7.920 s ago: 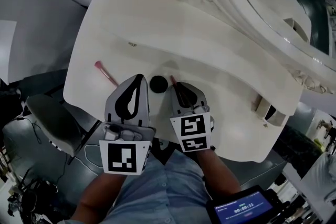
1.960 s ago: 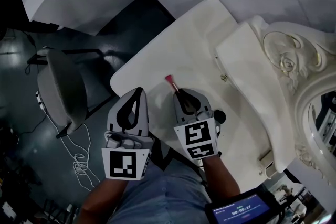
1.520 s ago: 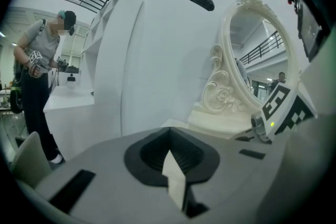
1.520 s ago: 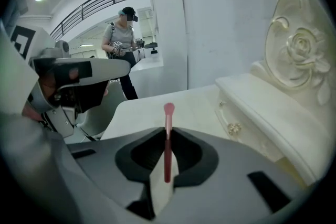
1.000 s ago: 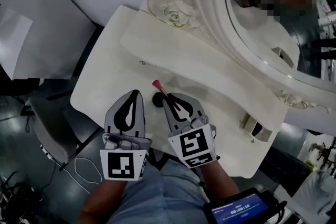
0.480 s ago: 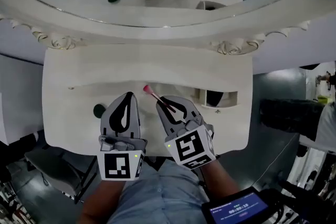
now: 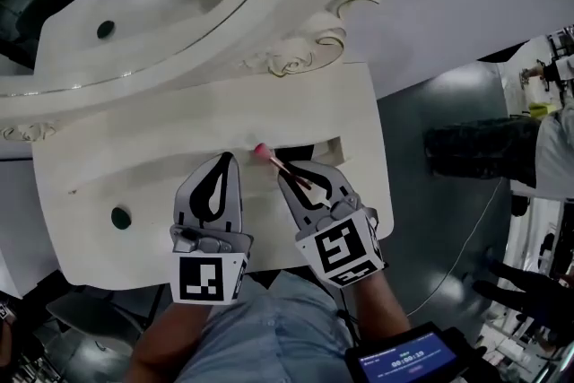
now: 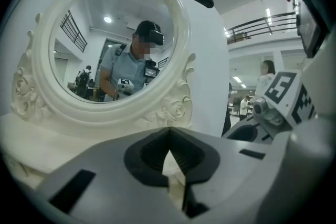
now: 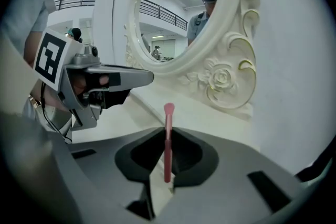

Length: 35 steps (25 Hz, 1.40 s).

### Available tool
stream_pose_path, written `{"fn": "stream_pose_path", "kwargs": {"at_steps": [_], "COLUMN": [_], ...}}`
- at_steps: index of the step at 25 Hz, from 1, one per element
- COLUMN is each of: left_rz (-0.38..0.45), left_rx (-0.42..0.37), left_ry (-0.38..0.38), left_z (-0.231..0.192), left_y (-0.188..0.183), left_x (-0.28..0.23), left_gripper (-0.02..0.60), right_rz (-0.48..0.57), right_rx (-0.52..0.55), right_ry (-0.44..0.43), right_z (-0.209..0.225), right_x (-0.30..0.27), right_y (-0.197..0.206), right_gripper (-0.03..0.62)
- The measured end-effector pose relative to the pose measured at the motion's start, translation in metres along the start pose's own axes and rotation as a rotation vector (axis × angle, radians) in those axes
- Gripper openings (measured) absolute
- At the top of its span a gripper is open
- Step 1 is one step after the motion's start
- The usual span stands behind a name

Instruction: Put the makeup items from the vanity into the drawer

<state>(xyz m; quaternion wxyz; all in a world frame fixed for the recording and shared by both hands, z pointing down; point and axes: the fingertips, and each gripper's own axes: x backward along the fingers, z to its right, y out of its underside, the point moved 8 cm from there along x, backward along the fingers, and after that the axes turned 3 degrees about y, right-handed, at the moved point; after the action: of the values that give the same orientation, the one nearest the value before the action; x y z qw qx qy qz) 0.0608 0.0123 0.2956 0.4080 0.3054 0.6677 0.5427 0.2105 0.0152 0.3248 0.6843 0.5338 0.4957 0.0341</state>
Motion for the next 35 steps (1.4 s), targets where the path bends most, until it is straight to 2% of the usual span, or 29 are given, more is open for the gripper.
{"fn": "stream_pose_path", "kwargs": {"at_steps": [6, 13, 16, 19, 20, 22, 24, 28, 35], "left_rz": [-0.022, -0.046, -0.056, -0.069, -0.071, -0.08, -0.082, -0.066, -0.03], "left_rx": [0.001, 0.013, 0.018, 0.049, 0.053, 0.093, 0.116, 0.027, 0.015], "left_ry": [0.033, 0.026, 0.012, -0.009, -0.013, -0.029, -0.039, -0.013, -0.062], "left_z": [0.021, 0.029, 0.028, 0.027, 0.026, 0.025, 0.025, 0.023, 0.013], "left_y": [0.007, 0.015, 0.017, 0.02, 0.02, 0.021, 0.022, 0.023, 0.012], "left_x": [-0.025, -0.039, -0.044, -0.048, -0.049, -0.049, -0.049, -0.047, -0.028], "left_gripper": [0.0, 0.0, 0.0, 0.0, 0.0, 0.0, 0.0, 0.0, 0.0], "right_rz": [-0.063, -0.15, -0.172, -0.182, -0.178, -0.167, -0.161, -0.154, -0.106], "right_rx": [-0.007, 0.16, 0.202, 0.211, 0.197, 0.175, 0.183, 0.184, 0.195], "right_ry": [0.011, -0.077, -0.123, -0.121, -0.114, -0.108, -0.103, -0.105, -0.115], "right_z": [0.03, 0.037, 0.039, 0.044, 0.046, 0.048, 0.047, 0.044, 0.03], "right_x": [0.012, 0.007, 0.001, -0.006, -0.007, -0.008, -0.008, -0.008, -0.012], "right_y": [0.033, 0.047, 0.051, 0.053, 0.053, 0.05, 0.048, 0.049, 0.03], "right_gripper": [0.04, 0.04, 0.04, 0.042, 0.046, 0.132, 0.132, 0.13, 0.126]}}
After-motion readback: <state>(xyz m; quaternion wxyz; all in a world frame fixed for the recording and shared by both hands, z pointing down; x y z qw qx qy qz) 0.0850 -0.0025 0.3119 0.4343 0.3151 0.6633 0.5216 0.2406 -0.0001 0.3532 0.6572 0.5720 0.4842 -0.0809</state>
